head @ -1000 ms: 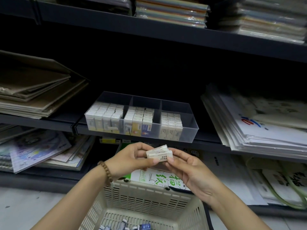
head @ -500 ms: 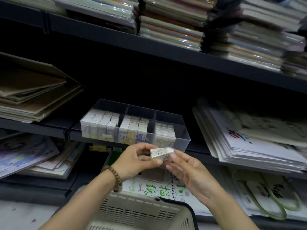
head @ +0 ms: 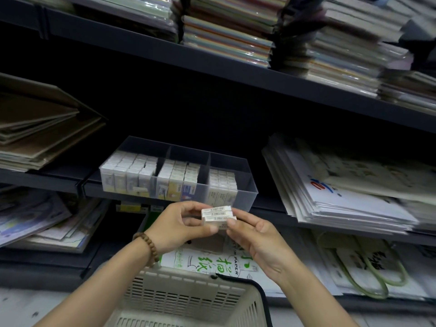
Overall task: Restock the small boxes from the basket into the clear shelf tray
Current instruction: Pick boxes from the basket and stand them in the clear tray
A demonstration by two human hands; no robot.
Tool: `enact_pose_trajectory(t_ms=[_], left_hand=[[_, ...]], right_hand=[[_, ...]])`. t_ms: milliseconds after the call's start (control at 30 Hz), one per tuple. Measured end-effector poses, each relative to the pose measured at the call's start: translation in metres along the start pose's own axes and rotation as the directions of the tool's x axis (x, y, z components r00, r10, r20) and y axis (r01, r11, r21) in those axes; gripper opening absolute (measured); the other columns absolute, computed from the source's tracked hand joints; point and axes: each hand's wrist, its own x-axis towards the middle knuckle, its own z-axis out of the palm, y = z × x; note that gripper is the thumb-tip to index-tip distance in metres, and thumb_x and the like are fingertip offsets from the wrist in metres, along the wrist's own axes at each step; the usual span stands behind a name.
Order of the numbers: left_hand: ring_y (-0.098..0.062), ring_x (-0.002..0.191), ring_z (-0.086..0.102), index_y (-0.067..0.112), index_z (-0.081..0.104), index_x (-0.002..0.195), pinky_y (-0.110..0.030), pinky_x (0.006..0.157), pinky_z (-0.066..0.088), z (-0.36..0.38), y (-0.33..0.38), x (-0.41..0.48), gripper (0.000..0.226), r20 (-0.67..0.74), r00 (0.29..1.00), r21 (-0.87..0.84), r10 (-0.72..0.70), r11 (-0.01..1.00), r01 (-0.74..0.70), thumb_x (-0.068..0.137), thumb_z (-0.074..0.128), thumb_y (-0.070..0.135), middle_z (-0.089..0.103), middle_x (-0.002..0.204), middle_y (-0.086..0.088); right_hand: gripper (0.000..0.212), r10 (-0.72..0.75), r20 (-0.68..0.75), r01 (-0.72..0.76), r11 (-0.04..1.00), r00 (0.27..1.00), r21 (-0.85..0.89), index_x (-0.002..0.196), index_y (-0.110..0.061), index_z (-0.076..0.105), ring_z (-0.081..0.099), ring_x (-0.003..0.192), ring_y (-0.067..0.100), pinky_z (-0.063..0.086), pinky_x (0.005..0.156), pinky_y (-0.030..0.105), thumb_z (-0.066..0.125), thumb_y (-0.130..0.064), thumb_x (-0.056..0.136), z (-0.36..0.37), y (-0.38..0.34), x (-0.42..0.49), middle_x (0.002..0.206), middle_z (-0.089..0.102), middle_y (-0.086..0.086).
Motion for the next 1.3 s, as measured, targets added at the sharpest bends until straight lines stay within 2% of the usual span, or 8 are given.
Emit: enact_pose_trajectory(t_ms=[333,500,633,767,900,1000,1100,1300], left_hand=[[-0.009,0.092,0.068,0.023,0.063,0.111,-0.018,0.073,0.054,0.008,0.015,0.015,0.053,-0.012,0.999,-0.175,0.048,0.983,-0.049,0.06,0.077,0.025,0.071,0.104,0.0],[0.007,0.103,0.057,0.033,0.052,0.12,-0.01,0.082,0.047,-0.012,0.031,0.02,0.053,-0.226,0.933,0.189,0.279,0.952,-0.239,0.07,0.061,0.047,0.06,0.114,0.018],[-0.003,0.124,0.038,0.037,0.045,0.127,-0.031,0.104,0.033,-0.043,0.024,0.018,0.056,-0.328,0.86,0.498,0.39,0.846,-0.193,0.076,0.047,0.058,0.043,0.132,0.014],[-0.011,0.137,0.02,0.026,0.04,0.136,-0.036,0.115,0.016,-0.055,0.009,0.023,0.072,-0.272,0.884,0.716,0.38,0.693,-0.078,0.078,0.037,0.068,0.037,0.142,0.004],[-0.009,0.139,0.014,0.027,0.04,0.135,-0.031,0.116,0.001,-0.054,0.0,0.025,0.084,-0.209,0.886,0.798,0.415,0.596,-0.09,0.072,0.021,0.078,0.037,0.142,0.008],[-0.009,0.138,0.017,0.028,0.042,0.133,-0.03,0.116,-0.001,-0.055,-0.003,0.027,0.083,-0.217,0.877,0.805,0.428,0.587,-0.087,0.07,0.018,0.077,0.038,0.141,0.008],[-0.01,0.137,0.02,0.029,0.043,0.132,-0.03,0.116,-0.001,-0.054,-0.004,0.028,0.081,-0.212,0.875,0.815,0.436,0.572,-0.088,0.071,0.018,0.076,0.039,0.14,0.009],[-0.01,0.136,0.022,0.029,0.045,0.131,-0.033,0.117,0.002,-0.053,-0.005,0.028,0.08,-0.226,0.868,0.814,0.442,0.575,-0.081,0.071,0.018,0.075,0.04,0.139,0.009]], right_hand=[[0.037,-0.079,0.116,0.098,0.98,0.99,-0.172,0.116,-0.008,0.064,0.067,0.101,0.012,0.053,0.079,0.016,0.066,-0.017,0.08,-0.01,-0.039,0.01,0.11,0.071,0.005],[0.017,-0.198,0.03,0.195,0.903,0.98,-0.383,0.104,-0.006,0.066,0.069,0.093,0.014,0.055,0.079,0.016,0.06,-0.008,0.088,-0.031,-0.093,0.043,0.105,0.071,0.012],[0.02,-0.214,0.029,0.169,0.674,0.976,-0.719,0.106,-0.004,0.06,0.066,0.084,0.016,0.057,0.074,0.019,0.063,-0.007,0.087,-0.041,-0.121,0.079,0.103,0.066,0.014],[0.044,-0.134,0.054,0.079,0.191,0.989,-0.978,0.125,-0.001,0.054,0.063,0.093,0.015,0.047,0.062,0.006,0.067,-0.017,0.086,-0.03,-0.116,0.106,0.118,0.06,0.008],[0.051,-0.144,0.036,0.045,0.057,0.989,-0.997,0.132,-0.005,0.05,0.056,0.115,0.021,0.044,0.084,0.02,0.067,-0.021,0.086,-0.017,-0.098,0.118,0.131,0.056,0.01],[0.054,-0.218,0.009,0.029,0.089,0.976,-0.996,0.134,-0.007,0.049,0.053,0.119,0.023,0.042,0.091,0.024,0.068,-0.02,0.085,-0.015,-0.084,0.118,0.133,0.054,0.01],[0.053,-0.261,-0.06,-0.004,0.21,0.964,-0.978,0.13,-0.006,0.052,0.057,0.111,0.022,0.043,0.082,0.021,0.071,-0.02,0.083,-0.018,-0.078,0.117,0.124,0.059,0.01],[0.037,-0.133,-0.219,-0.124,0.505,0.967,-0.854,0.123,0.003,0.048,0.064,0.102,0.031,0.054,0.089,0.04,0.061,-0.006,0.089,-0.014,-0.08,0.12,0.12,0.057,0.02]])
